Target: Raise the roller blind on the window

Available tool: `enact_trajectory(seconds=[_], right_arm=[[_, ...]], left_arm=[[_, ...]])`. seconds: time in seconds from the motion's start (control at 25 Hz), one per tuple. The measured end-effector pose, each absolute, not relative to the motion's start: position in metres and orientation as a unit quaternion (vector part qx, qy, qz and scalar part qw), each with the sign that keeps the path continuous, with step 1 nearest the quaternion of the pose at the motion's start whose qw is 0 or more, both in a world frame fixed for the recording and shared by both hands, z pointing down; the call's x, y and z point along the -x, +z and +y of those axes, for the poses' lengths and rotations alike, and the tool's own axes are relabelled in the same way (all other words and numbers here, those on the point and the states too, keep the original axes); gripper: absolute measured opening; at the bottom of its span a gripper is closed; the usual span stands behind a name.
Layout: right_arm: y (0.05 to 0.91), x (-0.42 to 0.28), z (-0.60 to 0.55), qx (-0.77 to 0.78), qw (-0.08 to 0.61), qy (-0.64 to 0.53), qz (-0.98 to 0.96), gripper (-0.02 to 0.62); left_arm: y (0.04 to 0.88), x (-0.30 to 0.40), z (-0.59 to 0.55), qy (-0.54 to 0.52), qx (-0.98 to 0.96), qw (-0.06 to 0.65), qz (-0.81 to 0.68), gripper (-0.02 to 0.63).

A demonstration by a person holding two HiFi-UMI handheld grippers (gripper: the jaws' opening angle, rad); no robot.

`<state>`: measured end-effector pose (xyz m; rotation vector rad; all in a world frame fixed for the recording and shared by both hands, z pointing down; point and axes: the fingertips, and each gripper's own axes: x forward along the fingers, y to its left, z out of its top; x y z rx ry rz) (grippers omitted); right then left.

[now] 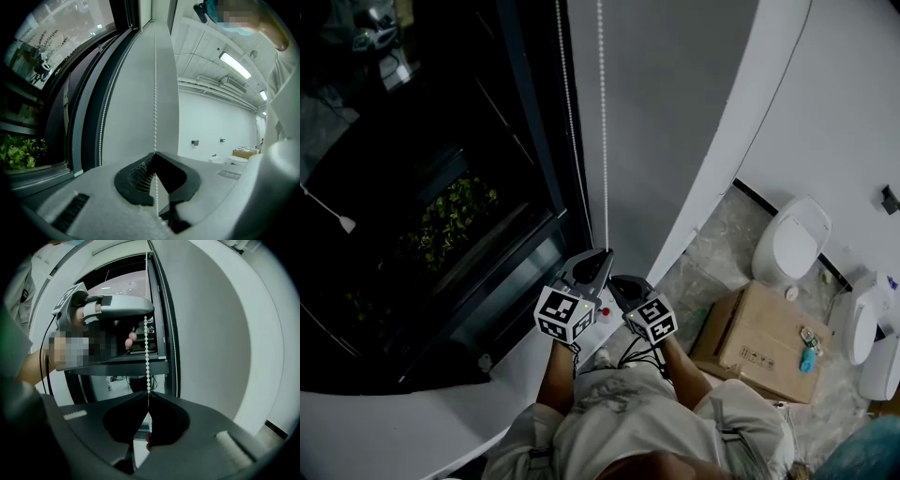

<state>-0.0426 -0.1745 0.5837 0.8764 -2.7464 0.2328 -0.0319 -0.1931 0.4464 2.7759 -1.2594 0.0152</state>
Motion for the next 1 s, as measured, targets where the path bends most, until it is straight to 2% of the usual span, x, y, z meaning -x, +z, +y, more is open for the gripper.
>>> enact_trajectory(seconds=[1.0], right_arm=[[0.570,0.045,-0.168,-0.314,0.119,0.030,-0.941,0.023]], left_arm=[[0.439,0.037,-0.188,0.005,-0.905,0.024,-0.425,0.019]])
